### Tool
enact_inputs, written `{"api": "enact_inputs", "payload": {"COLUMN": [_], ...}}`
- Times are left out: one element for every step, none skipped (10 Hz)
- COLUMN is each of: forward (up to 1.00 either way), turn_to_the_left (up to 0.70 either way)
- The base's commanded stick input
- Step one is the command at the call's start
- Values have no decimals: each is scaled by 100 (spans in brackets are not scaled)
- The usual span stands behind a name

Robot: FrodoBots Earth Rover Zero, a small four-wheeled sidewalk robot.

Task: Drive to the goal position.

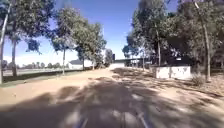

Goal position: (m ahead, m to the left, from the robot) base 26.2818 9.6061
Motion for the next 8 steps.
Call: {"api": "enact_inputs", "payload": {"forward": [100,100,100,100,100,100,100,100], "turn_to_the_left": [0,-13,-40,-40,-7,0,0,0]}}
